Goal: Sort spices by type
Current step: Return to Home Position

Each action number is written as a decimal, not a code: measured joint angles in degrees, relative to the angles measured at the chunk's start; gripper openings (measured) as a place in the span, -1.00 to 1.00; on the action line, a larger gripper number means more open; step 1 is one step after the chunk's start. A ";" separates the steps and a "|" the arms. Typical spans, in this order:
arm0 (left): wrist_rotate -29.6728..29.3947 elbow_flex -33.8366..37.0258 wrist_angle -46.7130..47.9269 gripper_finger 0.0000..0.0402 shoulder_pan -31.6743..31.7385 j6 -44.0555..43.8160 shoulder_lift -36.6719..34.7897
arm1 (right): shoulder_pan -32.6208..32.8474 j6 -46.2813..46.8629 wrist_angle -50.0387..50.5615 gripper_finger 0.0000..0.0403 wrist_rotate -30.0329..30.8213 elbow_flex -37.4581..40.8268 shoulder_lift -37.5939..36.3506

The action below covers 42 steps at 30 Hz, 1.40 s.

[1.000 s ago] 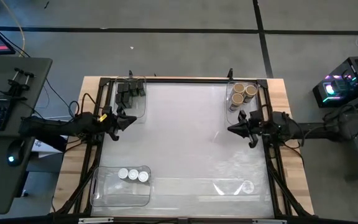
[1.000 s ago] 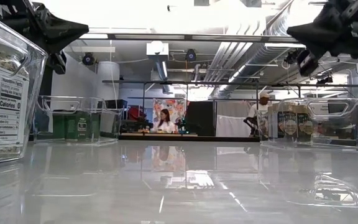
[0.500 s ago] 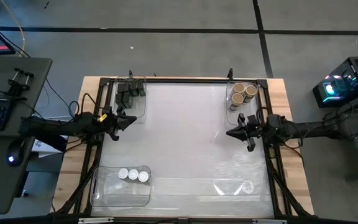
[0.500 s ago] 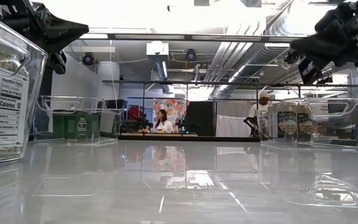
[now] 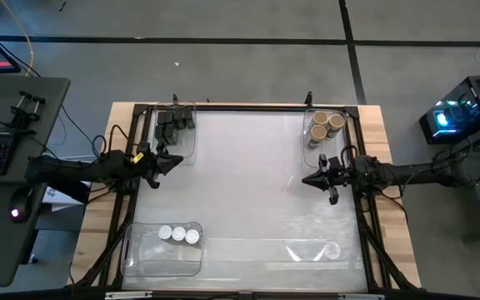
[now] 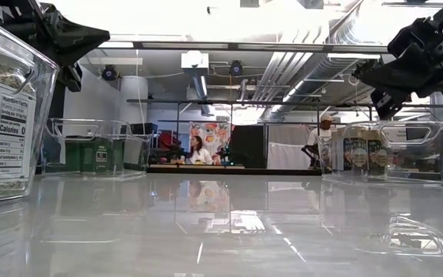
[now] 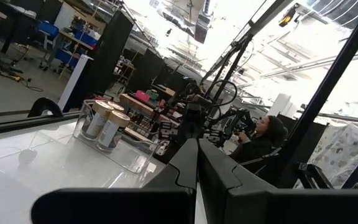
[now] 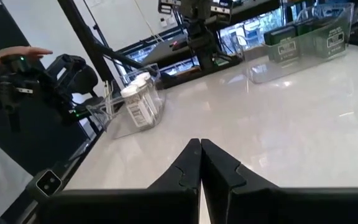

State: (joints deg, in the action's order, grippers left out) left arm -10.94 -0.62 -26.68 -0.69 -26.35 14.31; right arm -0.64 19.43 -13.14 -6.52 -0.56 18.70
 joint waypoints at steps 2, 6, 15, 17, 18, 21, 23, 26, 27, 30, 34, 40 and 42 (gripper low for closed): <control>0.00 0.00 0.00 -1.00 0.02 0.00 0.00 | 0.00 -0.13 0.62 -1.00 0.00 0.00 0.00; 0.00 0.00 0.00 -1.00 0.01 0.00 0.00 | 0.00 -0.05 1.26 -1.00 0.00 0.00 -0.01; 0.00 0.00 0.04 -1.00 0.02 0.00 -0.10 | 0.00 0.03 1.33 -1.00 -0.02 0.02 0.00; 0.00 0.00 0.09 -1.00 0.02 0.00 -0.10 | 0.00 -0.08 1.33 -1.00 -0.02 0.02 0.00; 0.00 0.00 0.15 -1.00 0.01 0.00 -0.25 | 0.00 -0.12 1.34 -1.00 -0.02 0.02 0.00; 0.00 0.00 2.71 -1.00 -0.43 0.00 -3.85 | 0.00 0.03 1.32 -1.00 -0.02 0.02 -0.02; 0.02 0.00 5.63 -1.00 -0.54 0.00 -8.23 | 0.00 -0.11 1.33 -1.00 -0.03 0.02 0.00; 0.07 -0.05 11.51 -1.00 0.45 3.45 -14.31 | 0.00 0.05 1.35 -1.00 -0.06 0.02 0.00; 0.06 -0.12 11.72 -1.00 0.86 5.49 -14.03 | 0.00 -0.02 1.35 -1.00 -0.04 0.04 0.00; 0.06 -0.04 13.01 -1.00 1.07 12.56 -14.15 | 0.00 -0.14 1.57 -1.00 -0.11 0.04 0.08; 2.83 -0.02 19.18 -1.00 1.49 16.18 -14.08 | 0.00 -0.24 2.13 -1.00 -0.11 0.04 0.15; 6.38 -0.03 25.54 -1.00 1.48 17.45 -14.10 | -0.02 -0.30 2.69 -1.00 -0.04 0.04 0.07; 6.32 -0.04 25.44 -1.00 1.60 18.55 -14.12 | -0.02 -0.30 2.70 -1.00 -0.02 0.04 0.07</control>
State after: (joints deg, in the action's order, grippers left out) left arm -4.62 -0.66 -1.23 0.92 -7.80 0.19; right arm -0.67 19.14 -10.44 -6.55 -0.51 18.76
